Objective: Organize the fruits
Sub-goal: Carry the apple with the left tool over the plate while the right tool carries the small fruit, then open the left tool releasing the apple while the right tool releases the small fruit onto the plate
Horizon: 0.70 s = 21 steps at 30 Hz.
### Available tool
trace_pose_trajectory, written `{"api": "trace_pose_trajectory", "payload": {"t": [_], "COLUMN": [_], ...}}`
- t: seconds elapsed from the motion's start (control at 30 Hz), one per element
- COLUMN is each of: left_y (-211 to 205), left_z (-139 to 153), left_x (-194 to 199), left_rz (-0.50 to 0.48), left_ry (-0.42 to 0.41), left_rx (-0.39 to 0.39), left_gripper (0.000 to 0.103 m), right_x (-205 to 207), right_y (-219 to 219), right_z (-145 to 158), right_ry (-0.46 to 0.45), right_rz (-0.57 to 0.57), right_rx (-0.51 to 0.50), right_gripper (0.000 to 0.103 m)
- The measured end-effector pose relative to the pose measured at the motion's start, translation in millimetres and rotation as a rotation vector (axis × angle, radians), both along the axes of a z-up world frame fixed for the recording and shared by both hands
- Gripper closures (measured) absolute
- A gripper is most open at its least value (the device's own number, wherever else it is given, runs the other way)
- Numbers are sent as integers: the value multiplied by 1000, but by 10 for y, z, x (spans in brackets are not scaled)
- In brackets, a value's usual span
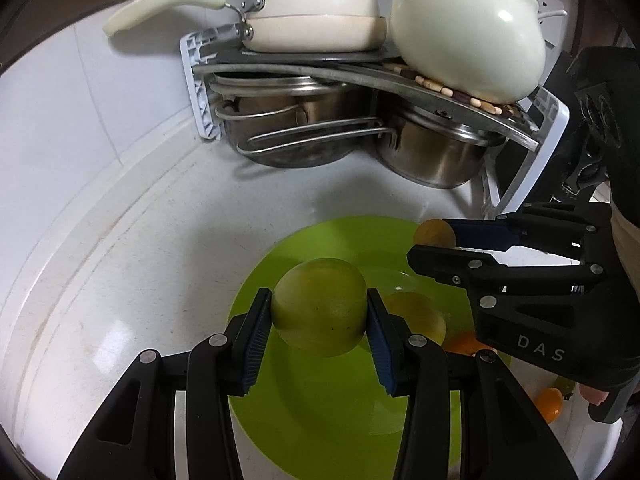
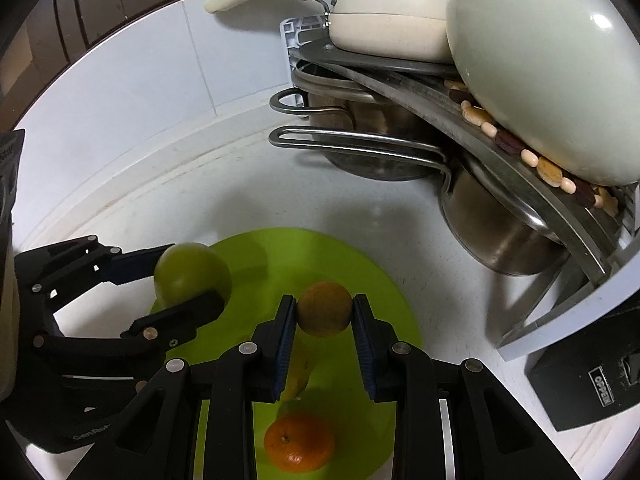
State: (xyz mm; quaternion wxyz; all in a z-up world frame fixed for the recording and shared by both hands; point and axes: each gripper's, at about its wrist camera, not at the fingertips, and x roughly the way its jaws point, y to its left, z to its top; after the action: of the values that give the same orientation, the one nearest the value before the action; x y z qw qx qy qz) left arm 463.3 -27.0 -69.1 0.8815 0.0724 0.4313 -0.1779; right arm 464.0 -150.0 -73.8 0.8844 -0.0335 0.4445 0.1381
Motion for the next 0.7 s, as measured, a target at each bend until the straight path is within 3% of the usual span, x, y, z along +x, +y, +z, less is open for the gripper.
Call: {"api": "trace_pose_trajectory", "payload": {"t": [0.3,0.7], "left_y": [10,83], "left_z": [-55,91], "left_x": [63,-35], "left_rz": [4,30], "left_ry": [22,-23], "left_rx": [0,-5], "left_gripper": [58,57], "right_x": [78,-77], "right_y": [0,-21], "right_z": [-64,26], "right_ry": [23,-1], "right_rz": [-1,-13], "right_rx": [14,34], "right_gripper": [73,68]}}
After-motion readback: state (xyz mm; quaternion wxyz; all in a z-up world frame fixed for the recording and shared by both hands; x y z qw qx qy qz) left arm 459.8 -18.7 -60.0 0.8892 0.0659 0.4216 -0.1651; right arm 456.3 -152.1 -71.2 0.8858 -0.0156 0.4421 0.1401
